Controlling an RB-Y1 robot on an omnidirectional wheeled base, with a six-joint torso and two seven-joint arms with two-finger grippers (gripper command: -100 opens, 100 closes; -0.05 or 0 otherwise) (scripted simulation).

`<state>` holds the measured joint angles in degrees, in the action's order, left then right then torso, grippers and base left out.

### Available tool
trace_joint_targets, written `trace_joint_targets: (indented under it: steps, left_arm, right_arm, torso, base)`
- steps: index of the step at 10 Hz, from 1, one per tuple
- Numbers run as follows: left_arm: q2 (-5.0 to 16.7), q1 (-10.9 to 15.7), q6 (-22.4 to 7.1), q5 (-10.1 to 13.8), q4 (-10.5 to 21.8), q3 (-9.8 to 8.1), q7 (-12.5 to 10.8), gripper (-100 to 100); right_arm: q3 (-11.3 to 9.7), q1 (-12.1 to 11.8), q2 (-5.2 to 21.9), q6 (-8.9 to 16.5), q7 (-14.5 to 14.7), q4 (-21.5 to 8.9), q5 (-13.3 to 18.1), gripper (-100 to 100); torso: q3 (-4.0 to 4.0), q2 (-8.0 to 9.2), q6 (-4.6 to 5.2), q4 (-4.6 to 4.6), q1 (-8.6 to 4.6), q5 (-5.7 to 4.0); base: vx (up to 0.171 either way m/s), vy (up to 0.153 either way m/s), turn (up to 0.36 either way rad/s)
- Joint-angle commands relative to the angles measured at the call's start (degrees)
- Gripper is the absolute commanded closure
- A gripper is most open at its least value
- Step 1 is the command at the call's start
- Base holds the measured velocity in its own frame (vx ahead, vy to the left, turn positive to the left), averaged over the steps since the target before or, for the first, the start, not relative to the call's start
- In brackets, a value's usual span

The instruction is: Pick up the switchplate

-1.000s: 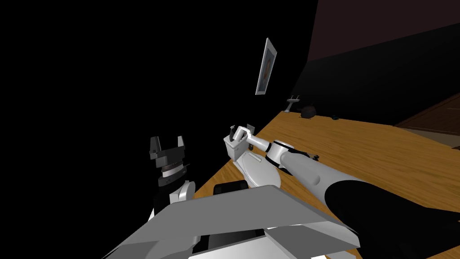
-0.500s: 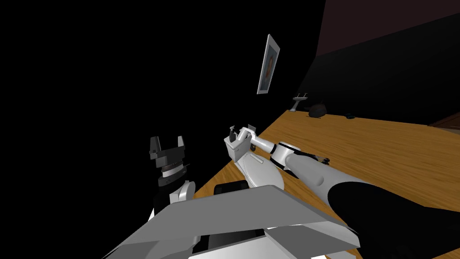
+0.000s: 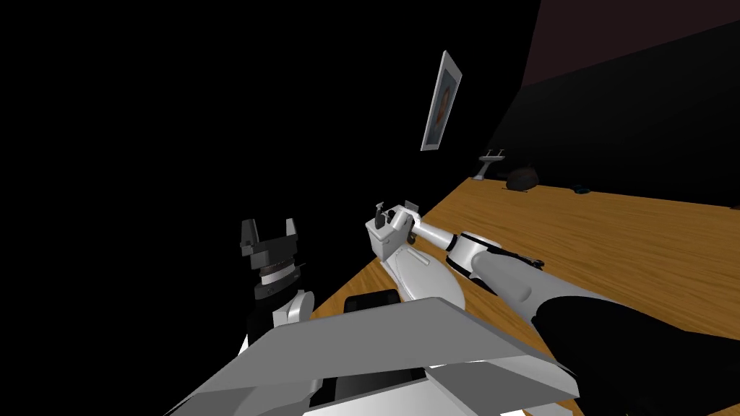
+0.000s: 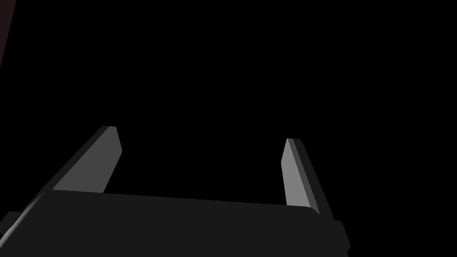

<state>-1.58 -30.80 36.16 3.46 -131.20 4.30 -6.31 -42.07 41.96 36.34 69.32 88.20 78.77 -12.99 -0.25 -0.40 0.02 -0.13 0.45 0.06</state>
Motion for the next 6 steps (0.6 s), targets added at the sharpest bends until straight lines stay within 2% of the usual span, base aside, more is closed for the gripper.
trace_joint_targets:
  steps: [1, 2, 3, 4, 5, 6]
  left_arm:
    - [0.0, 0.0, 0.0, 0.0, 0.0, 0.0, 0.0, 0]
    - [0.0, 0.0, 0.0, 0.0, 0.0, 0.0, 0.0, 0]
    - [0.01, 0.0, 0.0, 0.0, 0.0, -0.01, 0.0, 0]
    - [0.0, 0.01, 0.0, 0.0, 0.0, 0.0, 0.0, 0]
    - [0.0, 0.0, 0.0, 0.0, 0.0, 0.0, 0.0, 0]
    - [0.0, 0.0, 0.0, 0.0, 0.0, 0.0, 0.0, 0]
  right_arm:
    - [0.3, -2.29, 2.86, -1.23, -0.32, 0.75, -0.34, -100]
    - [0.3, -2.29, 3.8, -1.23, -0.32, 0.75, -0.34, -100]
    - [1.54, -5.2, 6.35, -4.94, -2.87, 3.15, -1.55, -100]
    - [1.54, -7.04, 8.2, -5.09, -2.87, 3.35, -1.55, -100]
    - [1.54, -7.76, 10.22, -5.09, -2.87, 3.35, -1.55, -100]
    - [2.78, -9.7, 12.06, -6.71, -5.42, 5.95, -2.76, -100]
  torso:
    - [0.0, 0.0, 0.0, 0.0, 0.0, 0.0]
    - [0.04, 0.08, 0.02, 0.02, -0.13, -0.03]
    - [0.08, 0.14, 0.01, 0.04, -0.24, -0.05]
    - [0.04, 0.06, -0.06, 0.02, 0.02, -0.01]
    - [0.01, 0.0, -0.01, 0.01, 0.07, 0.02]
    - [0.04, 0.05, 0.01, 0.02, -0.1, -0.01]
  base:
    - [0.008, 0.055, -0.034]
    - [-0.002, 0.023, -0.021]
    - [0.029, 0.103, 0.226]
    - [0.049, 0.113, 0.138]
    - [0.023, 0.056, -0.025]
    - [0.035, 0.108, 0.197]
